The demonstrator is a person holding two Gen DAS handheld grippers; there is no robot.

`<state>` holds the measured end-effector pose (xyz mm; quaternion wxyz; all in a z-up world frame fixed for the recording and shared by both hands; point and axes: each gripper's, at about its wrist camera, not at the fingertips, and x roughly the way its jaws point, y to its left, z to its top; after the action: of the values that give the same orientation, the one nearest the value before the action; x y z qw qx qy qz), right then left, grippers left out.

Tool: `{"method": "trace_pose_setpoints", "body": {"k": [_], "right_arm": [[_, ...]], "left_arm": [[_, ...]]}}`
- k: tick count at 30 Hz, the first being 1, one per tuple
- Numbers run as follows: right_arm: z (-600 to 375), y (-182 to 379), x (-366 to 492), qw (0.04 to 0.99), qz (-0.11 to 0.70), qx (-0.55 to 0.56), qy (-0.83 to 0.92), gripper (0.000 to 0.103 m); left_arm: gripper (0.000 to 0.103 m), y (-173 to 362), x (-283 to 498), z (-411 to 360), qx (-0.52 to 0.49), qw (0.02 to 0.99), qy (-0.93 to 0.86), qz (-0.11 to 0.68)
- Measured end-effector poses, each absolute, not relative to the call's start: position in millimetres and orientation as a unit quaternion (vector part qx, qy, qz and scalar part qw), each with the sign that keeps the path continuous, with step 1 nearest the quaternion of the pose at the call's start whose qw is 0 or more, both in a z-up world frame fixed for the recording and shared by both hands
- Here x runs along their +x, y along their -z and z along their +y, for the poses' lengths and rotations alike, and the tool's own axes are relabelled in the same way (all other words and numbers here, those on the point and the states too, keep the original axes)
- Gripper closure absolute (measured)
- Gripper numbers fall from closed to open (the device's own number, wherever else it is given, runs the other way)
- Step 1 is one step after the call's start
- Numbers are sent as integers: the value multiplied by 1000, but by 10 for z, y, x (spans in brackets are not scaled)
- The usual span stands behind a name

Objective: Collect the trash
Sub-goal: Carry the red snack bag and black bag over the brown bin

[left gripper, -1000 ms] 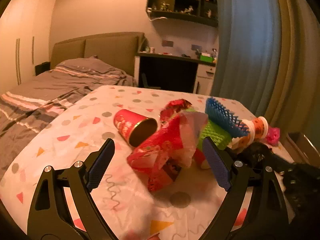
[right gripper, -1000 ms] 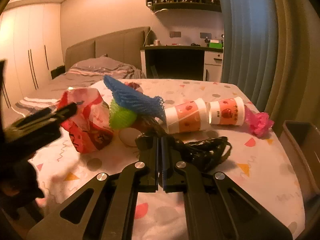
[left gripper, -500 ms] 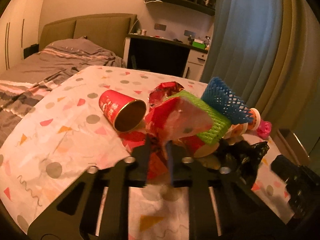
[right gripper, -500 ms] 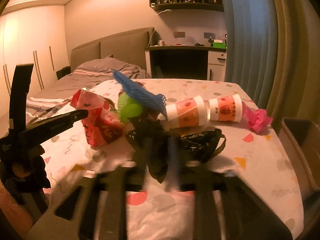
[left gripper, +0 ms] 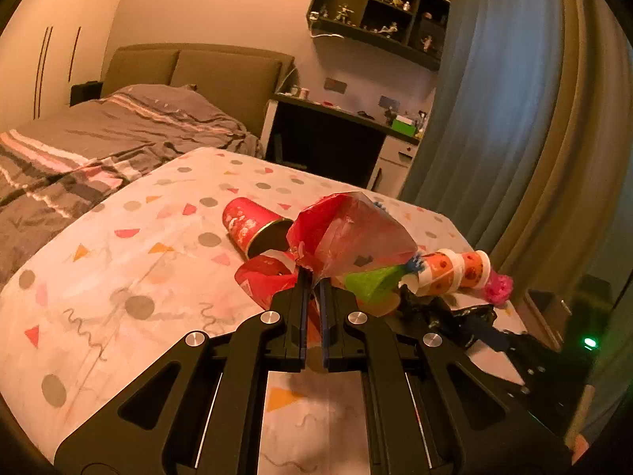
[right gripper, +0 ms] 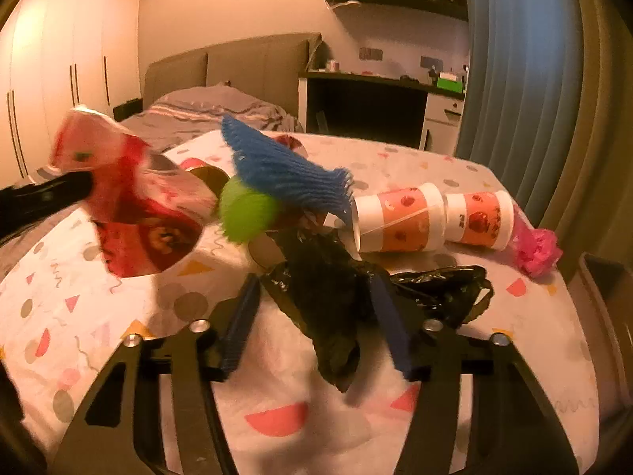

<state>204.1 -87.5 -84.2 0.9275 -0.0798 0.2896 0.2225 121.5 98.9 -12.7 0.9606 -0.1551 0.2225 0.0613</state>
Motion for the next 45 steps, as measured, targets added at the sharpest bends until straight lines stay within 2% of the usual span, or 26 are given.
{"method": "trace_pose_setpoints", "body": {"k": [1, 3, 5, 9, 24, 45], "right_arm": [[-861, 861, 2072, 926, 295, -82, -219, 56], [-861, 906, 2132, 923, 309, -83, -215, 76], [-890, 923, 2163, 920, 317, -76, -215, 88], [-993, 910, 2139, 924, 313, -67, -208, 100], [-1938, 344, 1528, 955, 222, 30, -196, 101], [-3142, 111, 1098, 978, 164, 74, -105, 101]], "left_arm": [[99, 122, 1195, 991, -158, 960, -63, 222], [99, 107, 1147, 993, -162, 959, -67, 221], [99, 80, 1100, 977, -164, 960, -64, 218], [99, 41, 1039, 941, -160, 962, -62, 211], [99, -173, 838, 522, -146, 971, -13, 188], [99, -290, 1070, -712, -100, 970, 109, 194]]}}
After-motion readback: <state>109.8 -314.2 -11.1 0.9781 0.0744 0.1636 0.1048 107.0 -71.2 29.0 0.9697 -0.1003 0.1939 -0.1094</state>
